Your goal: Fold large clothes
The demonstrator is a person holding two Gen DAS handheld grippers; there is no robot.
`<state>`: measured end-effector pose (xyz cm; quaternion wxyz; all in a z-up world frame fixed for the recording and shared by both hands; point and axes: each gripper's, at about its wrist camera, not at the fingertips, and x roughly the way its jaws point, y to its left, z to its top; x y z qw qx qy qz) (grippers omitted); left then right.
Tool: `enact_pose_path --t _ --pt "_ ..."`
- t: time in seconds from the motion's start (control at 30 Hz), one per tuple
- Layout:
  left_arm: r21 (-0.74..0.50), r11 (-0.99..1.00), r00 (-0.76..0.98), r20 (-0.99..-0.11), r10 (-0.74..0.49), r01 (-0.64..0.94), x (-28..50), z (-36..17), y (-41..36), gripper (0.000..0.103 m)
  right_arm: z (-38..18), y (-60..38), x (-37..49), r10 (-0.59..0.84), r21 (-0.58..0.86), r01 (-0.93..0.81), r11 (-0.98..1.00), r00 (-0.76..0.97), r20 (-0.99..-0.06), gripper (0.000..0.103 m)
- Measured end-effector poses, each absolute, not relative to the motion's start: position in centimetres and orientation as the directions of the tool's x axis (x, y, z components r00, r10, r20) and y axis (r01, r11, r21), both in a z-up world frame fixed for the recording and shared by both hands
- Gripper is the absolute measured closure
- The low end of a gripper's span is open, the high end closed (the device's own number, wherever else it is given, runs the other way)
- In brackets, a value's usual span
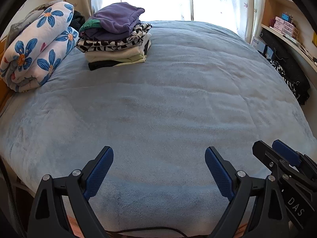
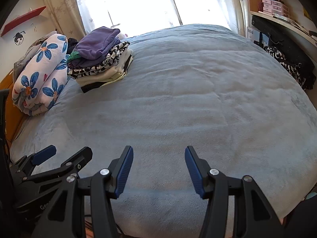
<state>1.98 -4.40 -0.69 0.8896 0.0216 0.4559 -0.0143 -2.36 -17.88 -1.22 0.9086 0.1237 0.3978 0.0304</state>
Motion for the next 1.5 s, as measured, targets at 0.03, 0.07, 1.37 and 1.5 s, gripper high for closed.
enact_pose_path --t 0.03,0.07,1.37,1.5 --pt "0.024 0.999 0.582 -0.813 -0.006 0.044 2.0 -0.7 -4.3 0.01 -1.2 -17.8 -2.4 0.155 0.249 0.042 0.968 0.682 -0.715 0.048" --pt "0.025 0.999 0.581 -0.814 -0.004 0.042 2.0 -0.8 -4.3 0.01 -1.3 -17.8 -2.3 0.155 0.248 0.04 0.968 0.681 -0.716 0.048" --pt "0.038 0.999 0.586 -0.81 0.019 0.019 0.8 -0.8 -4.3 0.011 -1.2 -17.4 -3.1 0.124 0.224 0.052 0.973 0.703 -0.7 0.048" --pt "0.039 0.999 0.586 -0.81 0.021 0.019 0.8 -0.9 -4.3 0.011 -1.3 -17.4 -3.1 0.122 0.223 0.053 0.973 0.704 -0.7 0.048"
